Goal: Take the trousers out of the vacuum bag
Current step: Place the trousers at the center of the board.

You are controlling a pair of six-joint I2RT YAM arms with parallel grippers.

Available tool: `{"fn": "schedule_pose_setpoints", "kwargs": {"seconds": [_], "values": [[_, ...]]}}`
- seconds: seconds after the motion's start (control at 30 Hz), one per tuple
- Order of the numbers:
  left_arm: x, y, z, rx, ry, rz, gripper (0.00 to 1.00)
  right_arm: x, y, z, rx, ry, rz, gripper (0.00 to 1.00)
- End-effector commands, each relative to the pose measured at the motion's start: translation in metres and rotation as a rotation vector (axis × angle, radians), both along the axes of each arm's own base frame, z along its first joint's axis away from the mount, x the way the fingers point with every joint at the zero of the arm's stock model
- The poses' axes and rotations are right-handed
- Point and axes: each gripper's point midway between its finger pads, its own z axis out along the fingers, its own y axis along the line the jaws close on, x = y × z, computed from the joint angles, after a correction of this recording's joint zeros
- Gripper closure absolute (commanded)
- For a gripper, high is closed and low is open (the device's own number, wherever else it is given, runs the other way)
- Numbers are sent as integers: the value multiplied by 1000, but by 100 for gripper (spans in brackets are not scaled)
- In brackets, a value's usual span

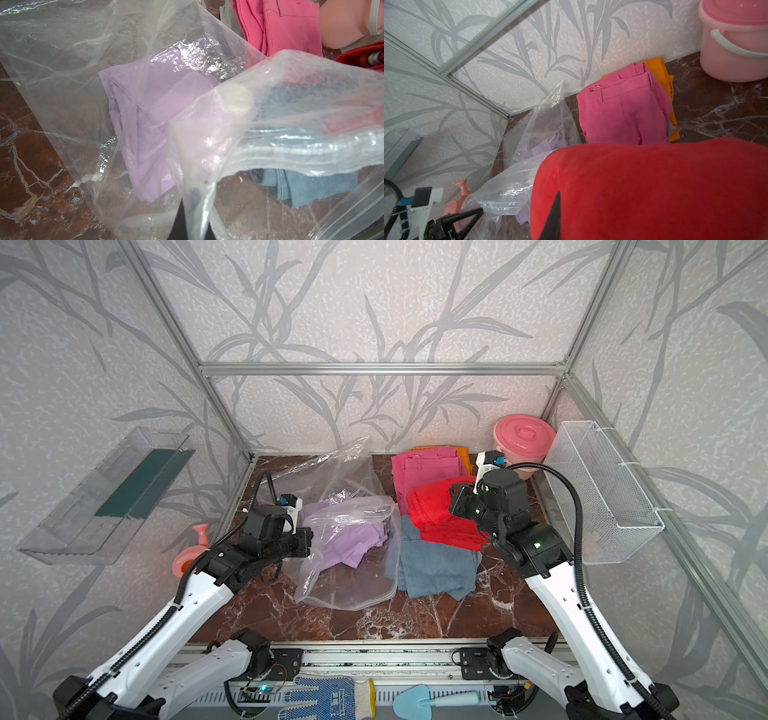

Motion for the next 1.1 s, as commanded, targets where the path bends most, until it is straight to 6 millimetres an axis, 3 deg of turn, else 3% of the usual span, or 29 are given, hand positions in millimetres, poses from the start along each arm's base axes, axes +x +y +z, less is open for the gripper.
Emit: {"fn": "schedule_pose_setpoints", "kwargs": {"seconds": [0.0, 0.23, 0.33, 0.43, 0.53, 0.87, 1.07], "values": [[0, 6, 0, 20, -12, 21, 100, 29, 11, 50, 91, -195, 16, 100], [0, 8, -1, 29, -10, 30, 100, 68, 44, 62, 159, -228, 102, 100], [0, 8, -1, 28, -11, 30, 100, 74, 51, 51, 163, -221, 125, 100], [0, 9, -1, 30, -13, 31, 100, 71, 56, 23, 190, -183, 147, 100], [1, 9, -2, 32, -8, 31, 100, 61, 53, -18, 226, -114, 128, 100], [1, 9, -2, 35, -6, 33, 100, -4, 35, -145, 285, 130, 52, 100], [1, 10, -1, 37, -12, 38, 100, -33, 22, -202, 310, 240, -25, 100]]}}
